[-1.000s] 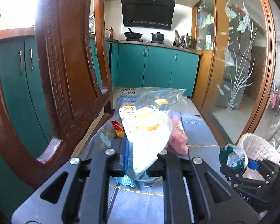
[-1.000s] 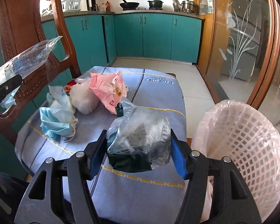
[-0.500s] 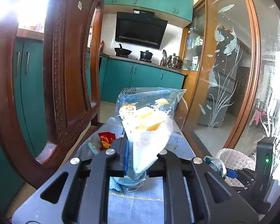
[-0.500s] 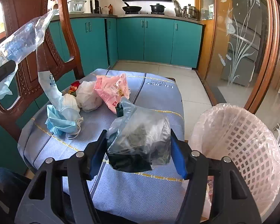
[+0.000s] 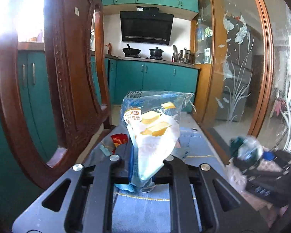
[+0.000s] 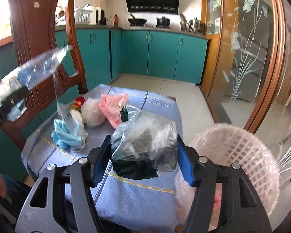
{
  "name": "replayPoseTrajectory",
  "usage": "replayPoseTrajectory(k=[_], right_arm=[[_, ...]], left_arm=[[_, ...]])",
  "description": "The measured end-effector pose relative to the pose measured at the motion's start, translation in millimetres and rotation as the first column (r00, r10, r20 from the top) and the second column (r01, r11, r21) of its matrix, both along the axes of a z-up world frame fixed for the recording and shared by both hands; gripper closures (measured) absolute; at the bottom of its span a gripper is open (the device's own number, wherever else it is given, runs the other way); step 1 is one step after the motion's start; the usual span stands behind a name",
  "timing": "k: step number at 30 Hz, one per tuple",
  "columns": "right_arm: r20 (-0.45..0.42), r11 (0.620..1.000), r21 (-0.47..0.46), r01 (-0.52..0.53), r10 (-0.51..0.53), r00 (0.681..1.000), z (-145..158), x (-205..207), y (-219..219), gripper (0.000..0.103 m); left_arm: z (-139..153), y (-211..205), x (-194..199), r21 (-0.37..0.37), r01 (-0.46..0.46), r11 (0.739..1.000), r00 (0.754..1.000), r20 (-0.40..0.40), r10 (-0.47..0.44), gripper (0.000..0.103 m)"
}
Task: Collect trash
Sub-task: 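Lift and carry the snack bag in the left tool and dark bag in the right tool to the basket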
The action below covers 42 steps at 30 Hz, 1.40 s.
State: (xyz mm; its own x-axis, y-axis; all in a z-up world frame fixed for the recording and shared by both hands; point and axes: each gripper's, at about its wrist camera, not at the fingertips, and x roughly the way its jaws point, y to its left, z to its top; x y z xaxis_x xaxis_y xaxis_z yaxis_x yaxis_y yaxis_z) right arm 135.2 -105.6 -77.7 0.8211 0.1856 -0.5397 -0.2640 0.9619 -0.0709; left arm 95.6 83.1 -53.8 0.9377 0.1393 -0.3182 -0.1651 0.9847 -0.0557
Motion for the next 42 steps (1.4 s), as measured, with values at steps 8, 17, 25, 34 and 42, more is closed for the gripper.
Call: replayPoseTrajectory(k=[8,17,25,34,42], right_arm=[[0.122,0.999,0.014,0.031,-0.032,0.992,44,-29,-21,0.04],[0.153,0.998,0.039,0.049,-0.054,0.987,56,-41,-35,0.04],[0.162,0.997,0.059,0.057,-0.066,0.985,56,-52,-41,0.04],[0.193,0.997,0.048,0.054,-0.062,0.979,60,-65,-42,0.04],[0.187,0.994,0.086,0.072,-0.087,0.978,63,-66,-62,0.04]], left_arm=[[26,-13,-26,0.056,-0.014,0.998,0.997,0.07,0.01,0.089],[33,-26,-42,0.079,-0.025,0.997,0.997,0.072,0.019,0.089],[41,-39,-48,0.105,-0.015,0.994,0.997,0.081,0.007,0.089],[43,-44,-50,0.112,-0.024,0.993,0.997,0.074,0.015,0.089],[49,-56,-48,0.11,-0.02,0.994,0.999,0.05,0.015,0.089]])
